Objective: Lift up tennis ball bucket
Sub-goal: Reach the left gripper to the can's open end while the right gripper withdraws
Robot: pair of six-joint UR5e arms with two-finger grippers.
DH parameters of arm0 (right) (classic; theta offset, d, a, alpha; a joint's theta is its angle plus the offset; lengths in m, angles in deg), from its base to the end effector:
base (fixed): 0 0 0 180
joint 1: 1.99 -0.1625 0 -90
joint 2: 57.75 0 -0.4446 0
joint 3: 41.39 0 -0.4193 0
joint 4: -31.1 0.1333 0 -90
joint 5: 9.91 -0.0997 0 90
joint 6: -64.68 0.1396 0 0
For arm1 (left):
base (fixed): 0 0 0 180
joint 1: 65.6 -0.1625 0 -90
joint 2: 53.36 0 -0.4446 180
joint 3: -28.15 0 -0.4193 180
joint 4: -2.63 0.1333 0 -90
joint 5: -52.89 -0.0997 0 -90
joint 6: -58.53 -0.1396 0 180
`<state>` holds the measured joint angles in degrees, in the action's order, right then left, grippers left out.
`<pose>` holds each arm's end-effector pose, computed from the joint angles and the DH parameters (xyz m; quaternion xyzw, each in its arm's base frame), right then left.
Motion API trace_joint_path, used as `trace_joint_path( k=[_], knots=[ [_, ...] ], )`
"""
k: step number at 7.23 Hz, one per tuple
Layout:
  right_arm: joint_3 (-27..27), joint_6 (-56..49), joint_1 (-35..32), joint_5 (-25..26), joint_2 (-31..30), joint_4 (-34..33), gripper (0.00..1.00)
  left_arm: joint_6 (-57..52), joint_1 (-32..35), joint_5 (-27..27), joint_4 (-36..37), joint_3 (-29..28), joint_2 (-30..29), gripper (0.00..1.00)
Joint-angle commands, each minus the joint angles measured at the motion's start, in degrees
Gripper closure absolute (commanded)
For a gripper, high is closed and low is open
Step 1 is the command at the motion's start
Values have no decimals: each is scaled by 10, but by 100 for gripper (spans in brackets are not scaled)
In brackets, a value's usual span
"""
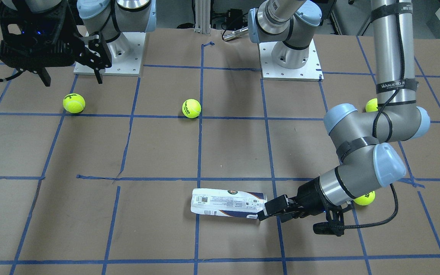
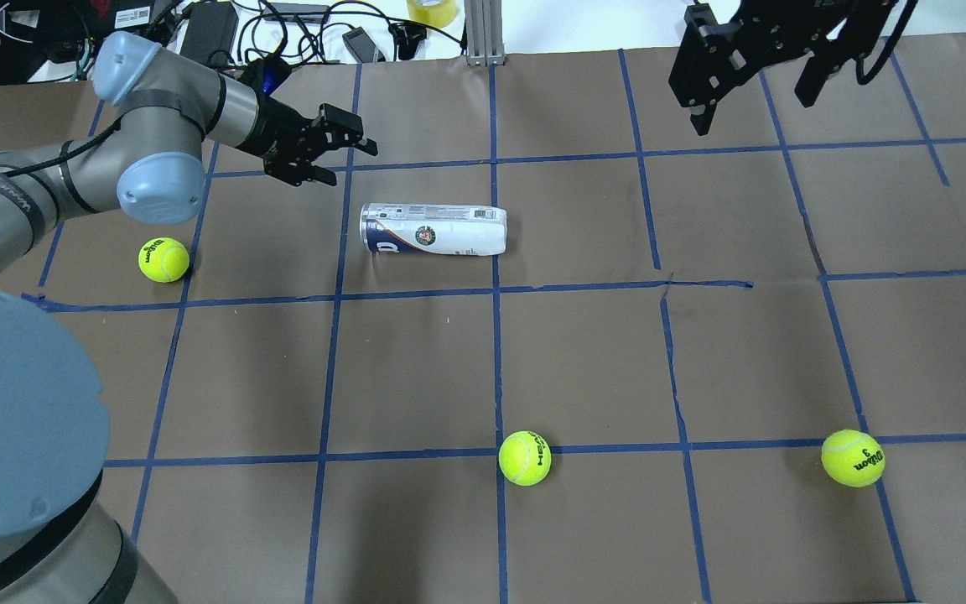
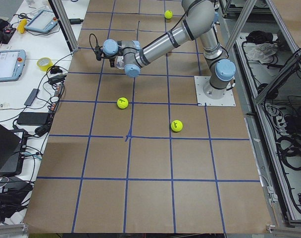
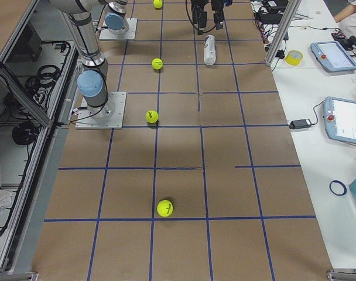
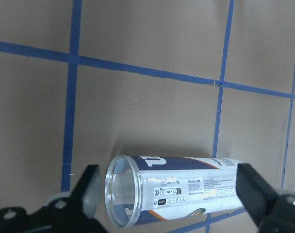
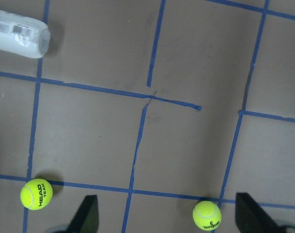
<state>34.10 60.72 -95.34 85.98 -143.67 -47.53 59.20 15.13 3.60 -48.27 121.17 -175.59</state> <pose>0.1504 -0.5335 0.5414 0.0641 -0.9966 -0.0085 0.0513 -0.1109 -0.7133 0.1977 0.0695 -0.9345 0.0575 0.3443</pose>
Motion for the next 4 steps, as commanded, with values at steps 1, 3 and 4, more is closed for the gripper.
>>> trace_joint_path(
  k=[1, 3, 4],
  knots=[
    [43, 45, 2, -23, -1, -8, 0, -5, 0, 48, 2, 32, -22, 0],
    [45, 44, 22, -29, -1, -22, 0, -2, 0, 47, 2, 41, -21, 0],
    [46, 40, 50, -29, -6, -14, 0, 4, 0, 50, 1, 43, -21, 0]
  ],
)
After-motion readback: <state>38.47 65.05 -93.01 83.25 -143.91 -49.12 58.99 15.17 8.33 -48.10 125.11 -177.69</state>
